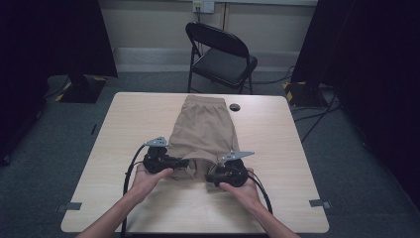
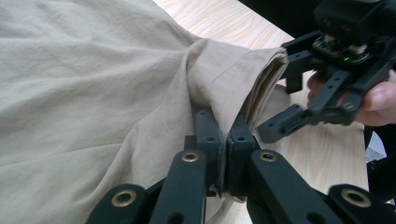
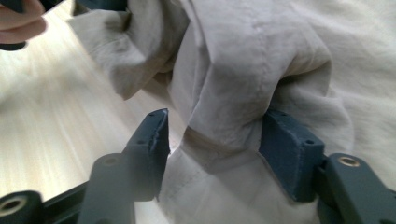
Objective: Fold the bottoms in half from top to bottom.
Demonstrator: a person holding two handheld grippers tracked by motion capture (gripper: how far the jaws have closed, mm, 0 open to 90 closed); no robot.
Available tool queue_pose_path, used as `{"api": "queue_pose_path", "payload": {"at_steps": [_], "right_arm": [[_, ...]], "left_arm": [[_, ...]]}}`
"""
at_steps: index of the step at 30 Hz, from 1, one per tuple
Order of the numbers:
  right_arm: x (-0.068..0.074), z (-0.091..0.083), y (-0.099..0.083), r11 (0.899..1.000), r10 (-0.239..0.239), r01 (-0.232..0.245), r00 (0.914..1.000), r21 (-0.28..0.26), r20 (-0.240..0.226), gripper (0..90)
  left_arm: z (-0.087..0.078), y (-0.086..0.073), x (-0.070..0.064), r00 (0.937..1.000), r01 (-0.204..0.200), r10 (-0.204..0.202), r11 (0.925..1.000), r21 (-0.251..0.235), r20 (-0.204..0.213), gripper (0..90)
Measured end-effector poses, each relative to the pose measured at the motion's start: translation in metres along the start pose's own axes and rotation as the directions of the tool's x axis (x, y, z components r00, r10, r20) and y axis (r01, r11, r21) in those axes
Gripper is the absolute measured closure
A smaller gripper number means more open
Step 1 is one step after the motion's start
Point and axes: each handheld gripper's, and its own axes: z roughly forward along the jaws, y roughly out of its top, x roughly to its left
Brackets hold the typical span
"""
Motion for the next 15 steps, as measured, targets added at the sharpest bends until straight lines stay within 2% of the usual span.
{"api": "queue_pose_path", "payload": {"at_steps": [2,4,6,8,10,12,13,14,15], "right_arm": [[0.0,0.005,0.0,1.0,0.017,-0.017,0.9998,-0.01,-0.004,48.1],[-0.001,0.01,0.0,0.998,0.054,-0.054,0.9985,-0.02,0.011,50.0],[-0.002,0.016,-0.002,0.996,0.083,-0.082,0.9957,-0.029,0.041,58.3],[-0.001,0.02,-0.003,0.996,0.084,-0.083,0.9934,-0.024,0.078,68.4],[-0.001,0.02,-0.001,0.997,0.077,-0.078,0.9941,0.002,0.076,81.0],[-0.002,0.017,-0.001,0.997,0.061,-0.062,0.9976,0.034,0.032,86.0],[-0.002,0.014,-0.001,0.997,0.047,-0.046,0.9988,0.062,-0.016,86.6],[-0.001,0.012,-0.002,0.996,0.037,-0.03,0.9959,0.088,-0.082,86.9],[0.0,0.008,-0.003,0.995,0.025,-0.01,0.9895,0.103,-0.143,87.0]], "left_arm": [[0.001,0.0,0.0,1.0,0.001,-0.001,1.0,0.002,0.0,87.3],[0.002,-0.001,0.001,1.0,0.001,-0.001,1.0,0.004,0.0,87.2],[0.002,-0.002,0.0,1.0,0.0,0.0,1.0,0.008,-0.002,87.2],[0.002,-0.002,0.0,1.0,-0.009,0.009,0.9999,0.01,-0.001,87.2],[-0.001,-0.002,0.0,1.0,-0.009,0.009,0.9999,0.008,-0.001,87.2],[-0.006,-0.002,0.0,0.9999,-0.012,0.012,0.9999,0.006,-0.002,87.3],[-0.008,-0.003,0.0,1.0,-0.008,0.008,1.0,0.002,0.0,87.3],[-0.011,-0.003,0.0,1.0,-0.009,0.009,1.0,0.001,0.002,87.2],[-0.013,-0.003,0.0,0.9999,-0.01,0.01,0.9999,-0.003,0.002,87.3]]}}
